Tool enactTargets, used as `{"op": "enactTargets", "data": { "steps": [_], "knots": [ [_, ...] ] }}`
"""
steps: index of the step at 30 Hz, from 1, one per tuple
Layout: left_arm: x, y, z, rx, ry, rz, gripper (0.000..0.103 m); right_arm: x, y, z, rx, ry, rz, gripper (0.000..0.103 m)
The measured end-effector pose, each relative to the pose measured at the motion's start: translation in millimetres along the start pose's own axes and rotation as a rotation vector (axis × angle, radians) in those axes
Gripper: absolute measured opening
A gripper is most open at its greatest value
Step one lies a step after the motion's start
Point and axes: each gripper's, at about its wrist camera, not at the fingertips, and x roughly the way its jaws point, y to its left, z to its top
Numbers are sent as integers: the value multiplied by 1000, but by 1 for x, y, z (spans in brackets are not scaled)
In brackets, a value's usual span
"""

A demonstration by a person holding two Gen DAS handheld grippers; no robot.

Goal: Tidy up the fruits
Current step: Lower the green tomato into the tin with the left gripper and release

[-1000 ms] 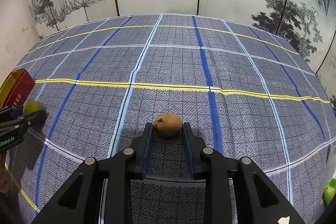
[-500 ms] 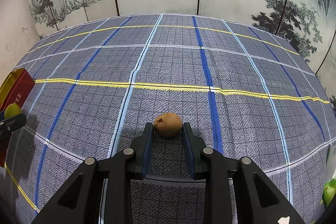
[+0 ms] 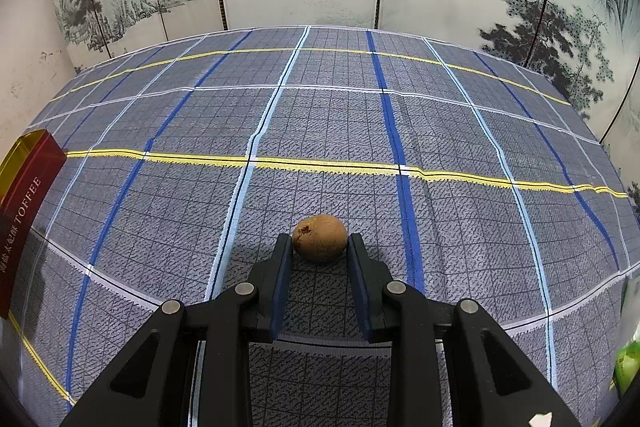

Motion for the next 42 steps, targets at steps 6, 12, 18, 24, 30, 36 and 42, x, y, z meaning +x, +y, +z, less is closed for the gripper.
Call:
{"op": "enactTargets", "data": {
  "steps": [6,12,18,24,30,36,42],
  "knots": [
    [-14,20,-1,-37,-17,12,37,0,0,0,0,0,0,26],
    [-24,48,-5,-84,-22,43,37,0,0,0,0,0,0,26],
    [-29,83,-16,-147,-4,68,37,0,0,0,0,0,0,26],
    [-25,111,-31,-202,33,79,37,0,0,0,-1,1,0,26],
    [-19,123,-42,-218,52,91,37,0,0,0,-2,1,-1,26],
    [-11,132,-51,-234,78,98,37,0,-1,1,-6,1,-7,26],
    [-8,135,-56,-232,84,101,38,0,-1,1,-9,2,-10,26]
  ]
}}
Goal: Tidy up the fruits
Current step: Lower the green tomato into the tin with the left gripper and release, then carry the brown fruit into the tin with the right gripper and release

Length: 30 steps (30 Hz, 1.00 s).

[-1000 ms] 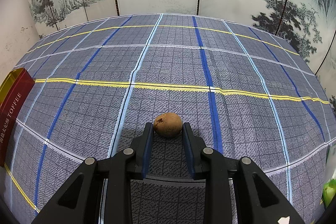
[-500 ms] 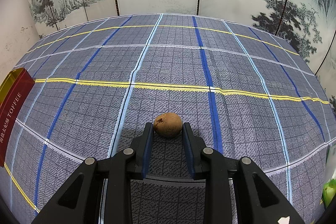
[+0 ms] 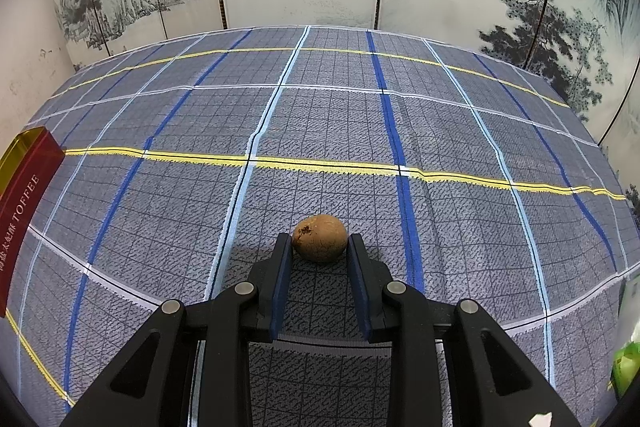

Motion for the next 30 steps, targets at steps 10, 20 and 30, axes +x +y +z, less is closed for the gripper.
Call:
{"op": "enactTargets", "data": {
  "steps": [10,20,30],
  "knots": [
    [3,-2,0,24,-5,12,38,0,1,0,0,0,0,26],
    [5,-6,0,53,-9,33,39,0,0,0,0,0,1,26],
    [4,-7,-1,64,-19,35,41,-1,6,1,-7,-3,-6,26]
  ]
}}
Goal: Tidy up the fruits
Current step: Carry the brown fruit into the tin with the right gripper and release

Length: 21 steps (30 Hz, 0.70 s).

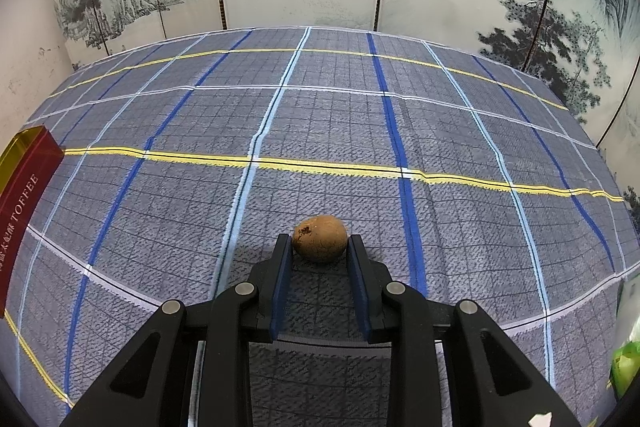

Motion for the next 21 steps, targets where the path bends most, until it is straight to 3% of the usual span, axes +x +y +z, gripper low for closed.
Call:
{"op": "enactTargets", "data": {
  "steps": [8,21],
  "knots": [
    [-6,1,0,-1,-19,3,42,-13,31,6,-36,-20,66,25],
    [-24,-1,-1,-2,-55,-30,43,-60,131,14,-196,-86,275,25]
  ]
}}
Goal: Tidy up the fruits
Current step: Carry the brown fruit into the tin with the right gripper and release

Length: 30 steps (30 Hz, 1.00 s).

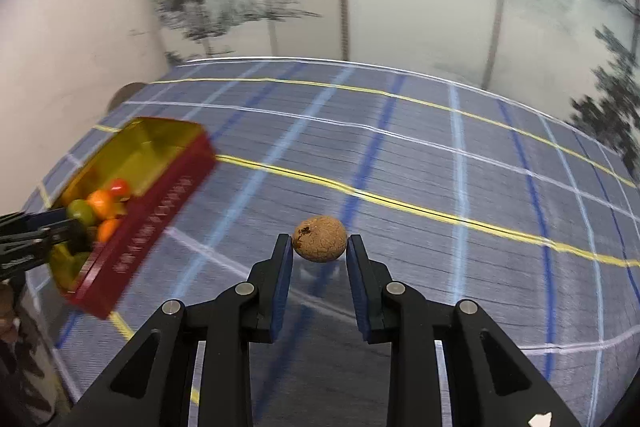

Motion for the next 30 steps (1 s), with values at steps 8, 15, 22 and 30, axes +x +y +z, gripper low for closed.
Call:
{"op": "enactTargets", "data": {
  "steps": [8,15,22,30],
  "knots": [
    [-24,8,3,-18,-58,-11,44,0,60,8,-81,-11,105,26],
    [-39,34,0,-79,-78,17,45,2,98,12,-133,-11,174,26],
    [-46,64,-11,-128,-70,69,51,7,130,10,-185,3,232,26],
    [-50,78,-21,-133,-64,99,52,18,167,3,-245,34,285,26]
  ]
}}
